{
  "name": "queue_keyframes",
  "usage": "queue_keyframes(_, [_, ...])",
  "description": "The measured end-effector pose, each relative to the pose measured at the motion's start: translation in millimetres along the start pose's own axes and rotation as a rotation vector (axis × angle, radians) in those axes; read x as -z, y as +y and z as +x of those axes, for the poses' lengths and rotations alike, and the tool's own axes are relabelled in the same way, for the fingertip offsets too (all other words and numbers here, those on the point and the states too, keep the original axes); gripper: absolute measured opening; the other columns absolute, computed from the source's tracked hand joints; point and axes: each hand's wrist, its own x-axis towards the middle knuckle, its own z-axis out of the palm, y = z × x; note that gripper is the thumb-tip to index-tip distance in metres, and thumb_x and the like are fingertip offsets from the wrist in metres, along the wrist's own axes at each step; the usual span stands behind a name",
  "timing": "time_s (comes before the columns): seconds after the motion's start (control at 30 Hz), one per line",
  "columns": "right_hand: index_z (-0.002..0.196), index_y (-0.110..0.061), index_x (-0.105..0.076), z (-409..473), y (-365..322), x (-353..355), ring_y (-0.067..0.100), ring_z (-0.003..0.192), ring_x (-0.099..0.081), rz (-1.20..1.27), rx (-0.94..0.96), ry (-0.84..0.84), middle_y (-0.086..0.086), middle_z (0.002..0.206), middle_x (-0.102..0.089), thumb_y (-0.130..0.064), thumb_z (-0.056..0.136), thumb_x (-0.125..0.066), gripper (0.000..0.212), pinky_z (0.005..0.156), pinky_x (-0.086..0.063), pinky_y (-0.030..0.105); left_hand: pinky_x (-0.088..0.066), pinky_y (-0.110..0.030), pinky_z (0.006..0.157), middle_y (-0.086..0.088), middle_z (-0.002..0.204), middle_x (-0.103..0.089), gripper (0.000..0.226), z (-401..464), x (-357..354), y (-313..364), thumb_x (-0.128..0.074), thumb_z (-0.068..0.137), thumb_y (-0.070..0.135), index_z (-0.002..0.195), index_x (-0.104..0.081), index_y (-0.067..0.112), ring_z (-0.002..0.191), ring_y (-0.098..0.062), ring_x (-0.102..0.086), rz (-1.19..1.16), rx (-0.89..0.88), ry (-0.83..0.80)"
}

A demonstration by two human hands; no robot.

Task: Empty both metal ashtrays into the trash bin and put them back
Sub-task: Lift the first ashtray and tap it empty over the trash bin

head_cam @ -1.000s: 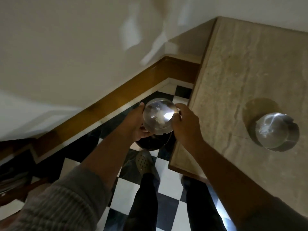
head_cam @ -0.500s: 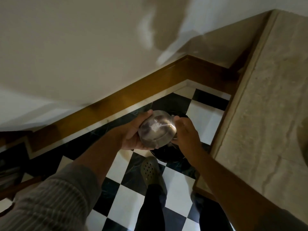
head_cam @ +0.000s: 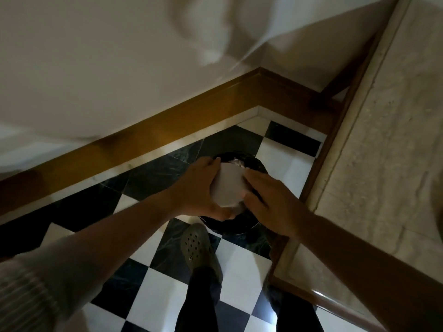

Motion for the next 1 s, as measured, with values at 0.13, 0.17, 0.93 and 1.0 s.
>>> queue_keyframes(0.13, [0.153, -0.012, -0.017, -14, 2, 1, 0.029, 0.146, -0.022, -0.249, 0.159, -0.078, 0.014, 0.163, -0.009, -0.066, 0.087, -0.041, 0.089, 0.106, -0.022, 0.026, -0.018, -0.034, 0.118, -0.011, 0.156, -0.022, 0.140, 2, -10, -3, -0.063, 0.046, 0.083, 0.154, -0.010, 0.010, 0.141, -0.027, -0.022, 0.201, -0.127, 0.143])
queue_keyframes(0.17, [0.153, -0.011, -0.016, -17, 2, 1, 0.031, 0.147, -0.019, -0.292, 0.178, -0.091, 0.015, 0.163, -0.005, -0.071, 0.085, -0.039, 0.094, 0.107, -0.023, 0.028, -0.017, -0.033, 0.116, -0.012, 0.155, -0.024, 0.139, 2, -11, -4, -0.063, 0.046, 0.084, 0.153, -0.013, 0.010, 0.140, -0.027, -0.024, 0.208, -0.140, 0.171])
queue_keyframes(0.93, [0.147, 0.002, -0.029, -40, -11, -15, 0.035, 0.147, -0.015, -0.624, 0.303, -0.002, 0.022, 0.158, -0.022, -0.087, 0.072, -0.038, 0.117, 0.115, -0.030, 0.052, -0.029, -0.048, 0.119, -0.017, 0.152, -0.036, 0.129, 15, -8, 8, -0.069, 0.051, 0.077, 0.150, -0.027, 0.005, 0.139, -0.032, -0.034, 0.264, -0.322, 0.137])
queue_keyframes(1.0, [0.148, 0.002, -0.028, -38, -11, -13, 0.035, 0.149, -0.014, -0.570, 0.307, 0.055, 0.021, 0.159, -0.021, -0.087, 0.074, -0.037, 0.115, 0.119, -0.022, 0.048, -0.024, -0.044, 0.121, -0.017, 0.153, -0.035, 0.128, 14, -7, 4, -0.069, 0.052, 0.077, 0.150, -0.027, 0.005, 0.140, -0.031, -0.032, 0.256, -0.321, 0.150])
